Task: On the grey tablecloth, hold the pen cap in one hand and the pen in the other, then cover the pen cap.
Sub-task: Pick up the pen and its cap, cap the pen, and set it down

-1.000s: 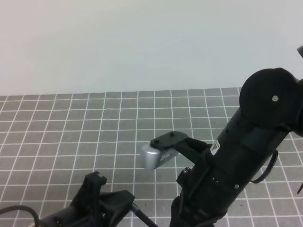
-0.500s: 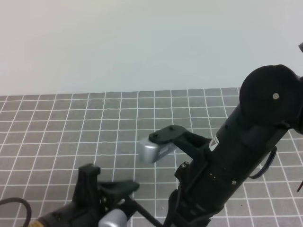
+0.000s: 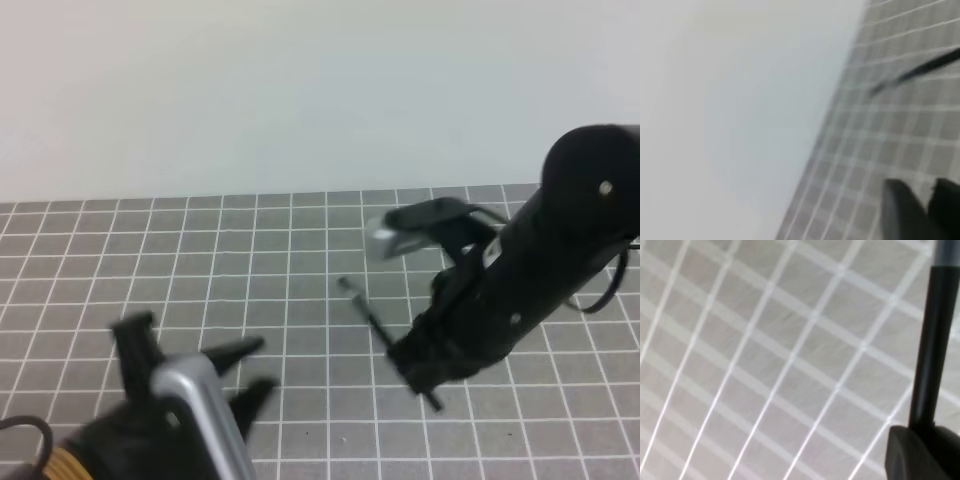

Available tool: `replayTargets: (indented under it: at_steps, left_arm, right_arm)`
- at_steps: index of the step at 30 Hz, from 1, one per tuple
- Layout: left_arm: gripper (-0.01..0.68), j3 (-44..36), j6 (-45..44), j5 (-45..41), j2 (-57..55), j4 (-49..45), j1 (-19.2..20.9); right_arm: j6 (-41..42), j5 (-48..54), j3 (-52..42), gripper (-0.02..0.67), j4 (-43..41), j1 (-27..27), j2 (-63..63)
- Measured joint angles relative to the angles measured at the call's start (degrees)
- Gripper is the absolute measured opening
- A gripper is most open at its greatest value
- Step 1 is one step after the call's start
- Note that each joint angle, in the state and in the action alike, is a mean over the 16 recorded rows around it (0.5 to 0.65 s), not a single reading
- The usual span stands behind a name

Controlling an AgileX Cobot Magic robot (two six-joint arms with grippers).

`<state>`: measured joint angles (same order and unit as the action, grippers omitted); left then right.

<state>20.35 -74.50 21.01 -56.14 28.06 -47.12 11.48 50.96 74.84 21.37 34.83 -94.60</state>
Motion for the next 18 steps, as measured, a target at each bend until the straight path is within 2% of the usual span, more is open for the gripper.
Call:
replayTargets:
  at_steps: [8,13,18]
  left_arm:
    - [0.016,2.4,-15.6,13.2,-0.1,34.6,0.0]
    - [0.001,5.2,-23.2,17.7,-0.1,52.5,0.0]
    - [0.001,7.8,-27.0,17.5,-0.1,64.1,0.0]
  right_arm:
    - [-6.4,-5.6,0.0,-0.004,-1.0,-6.7,-5.2]
    - [-9.5,-9.2,0.0,-0.003,-1.0,-8.5,-9.3]
    - [-11.4,-11.3,0.0,-0.003,-1.0,-8.8,-12.9]
